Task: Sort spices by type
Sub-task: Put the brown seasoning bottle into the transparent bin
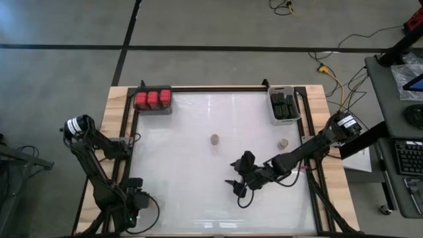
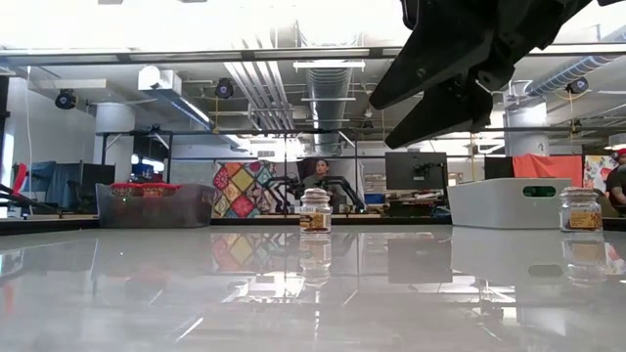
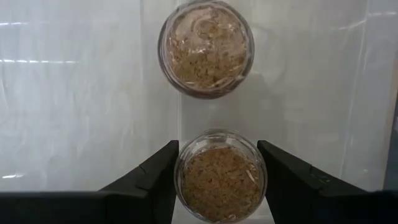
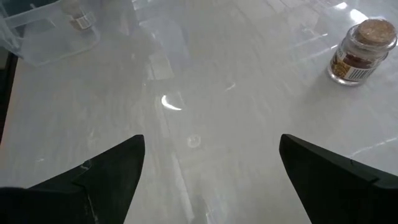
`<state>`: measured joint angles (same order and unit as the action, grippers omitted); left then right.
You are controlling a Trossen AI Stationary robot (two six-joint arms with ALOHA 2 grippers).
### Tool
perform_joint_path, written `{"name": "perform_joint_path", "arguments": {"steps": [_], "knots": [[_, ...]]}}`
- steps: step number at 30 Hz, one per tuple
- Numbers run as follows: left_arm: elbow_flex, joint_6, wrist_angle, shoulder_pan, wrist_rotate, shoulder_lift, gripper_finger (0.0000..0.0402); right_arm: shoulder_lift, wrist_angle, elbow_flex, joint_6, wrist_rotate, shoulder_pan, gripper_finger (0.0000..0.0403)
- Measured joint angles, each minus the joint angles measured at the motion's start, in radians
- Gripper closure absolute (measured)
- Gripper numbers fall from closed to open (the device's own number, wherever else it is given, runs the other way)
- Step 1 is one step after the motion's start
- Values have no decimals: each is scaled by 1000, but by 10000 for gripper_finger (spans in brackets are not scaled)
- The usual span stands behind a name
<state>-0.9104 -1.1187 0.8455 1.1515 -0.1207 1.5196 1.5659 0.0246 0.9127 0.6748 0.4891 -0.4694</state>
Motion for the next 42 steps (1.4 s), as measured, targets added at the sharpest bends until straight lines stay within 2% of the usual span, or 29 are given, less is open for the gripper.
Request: {"name": "perform_joint_path", "arguments": {"steps": [12, 36, 42], "knots": [[0, -2, -1, 0, 0, 0, 197, 0, 0, 0, 6, -2, 0, 39], [-47, -16, 35, 0, 19, -1, 194, 0, -6, 0, 16, -18, 0, 39], [-59, -16, 86, 0, 26, -1, 194, 0, -7, 0, 21, -19, 0, 39]]}}
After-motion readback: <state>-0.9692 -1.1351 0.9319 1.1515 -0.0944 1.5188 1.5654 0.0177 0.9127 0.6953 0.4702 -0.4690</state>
